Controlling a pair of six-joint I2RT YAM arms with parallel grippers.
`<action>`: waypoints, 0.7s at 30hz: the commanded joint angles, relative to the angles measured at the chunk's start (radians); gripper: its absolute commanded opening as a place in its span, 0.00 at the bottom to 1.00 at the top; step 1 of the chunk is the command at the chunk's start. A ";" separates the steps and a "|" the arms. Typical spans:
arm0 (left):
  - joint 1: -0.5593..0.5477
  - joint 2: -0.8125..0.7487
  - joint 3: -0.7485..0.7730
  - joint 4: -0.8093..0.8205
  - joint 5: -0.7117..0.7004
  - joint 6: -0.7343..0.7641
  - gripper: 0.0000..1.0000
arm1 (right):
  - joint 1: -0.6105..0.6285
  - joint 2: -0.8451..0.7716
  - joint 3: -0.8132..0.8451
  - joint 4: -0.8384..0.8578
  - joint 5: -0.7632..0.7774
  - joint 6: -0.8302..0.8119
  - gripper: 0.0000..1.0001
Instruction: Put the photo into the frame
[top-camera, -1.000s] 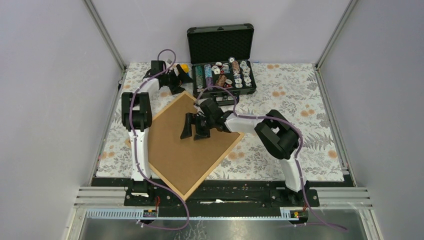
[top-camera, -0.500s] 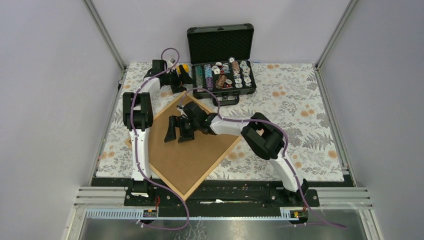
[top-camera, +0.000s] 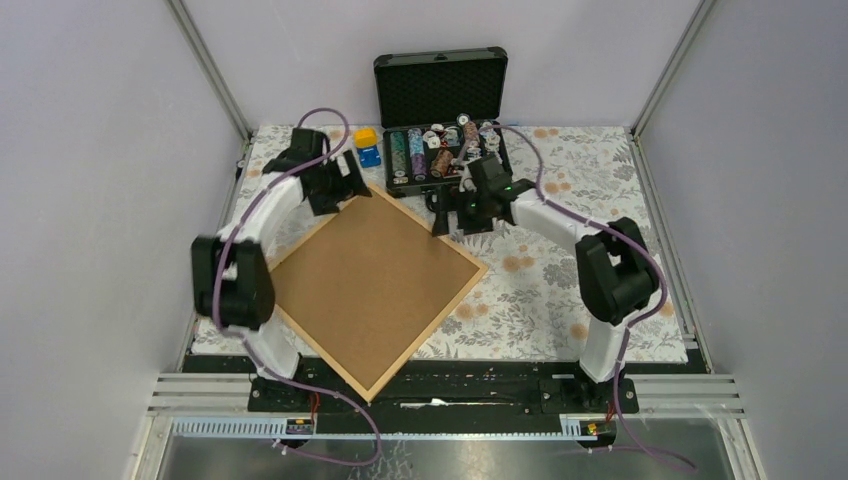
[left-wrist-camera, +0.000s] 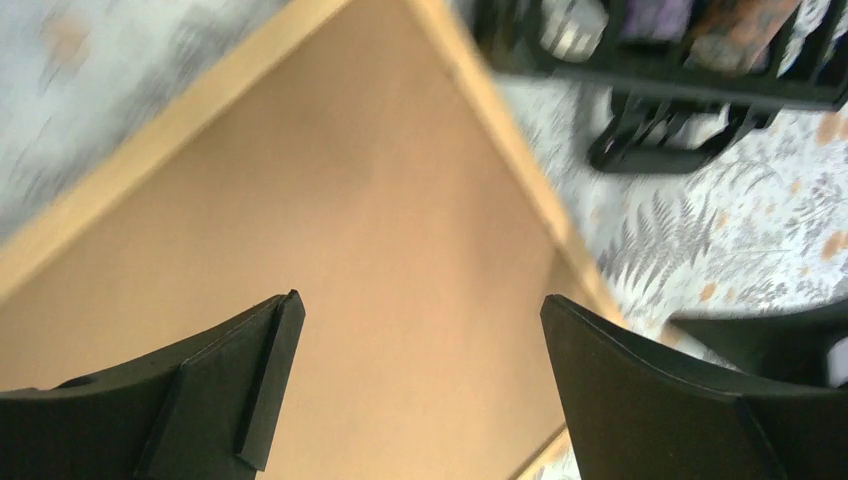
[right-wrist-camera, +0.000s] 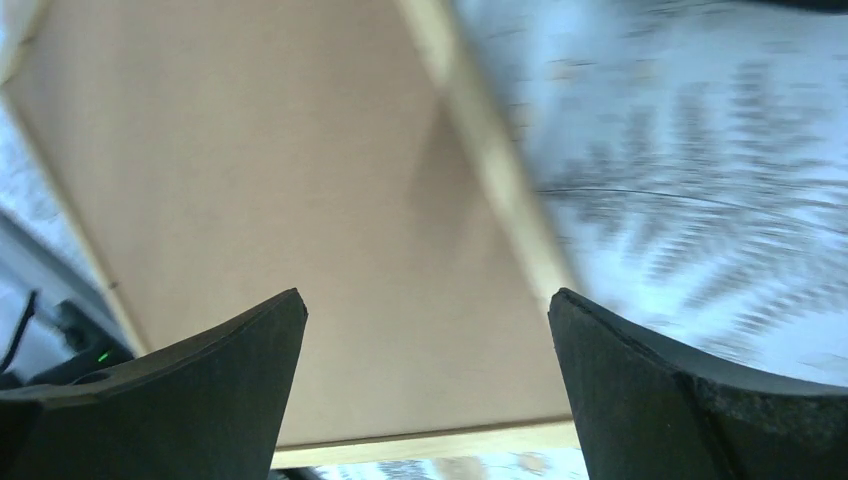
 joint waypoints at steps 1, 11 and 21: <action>0.025 -0.290 -0.293 -0.150 -0.258 -0.147 0.99 | -0.062 -0.043 -0.022 -0.090 0.098 -0.135 1.00; 0.046 -0.775 -0.730 -0.316 -0.340 -0.550 0.98 | -0.090 0.104 0.080 -0.107 0.007 -0.168 1.00; 0.044 -0.896 -0.929 -0.329 -0.368 -0.702 0.98 | -0.090 0.157 0.084 -0.096 -0.030 -0.156 1.00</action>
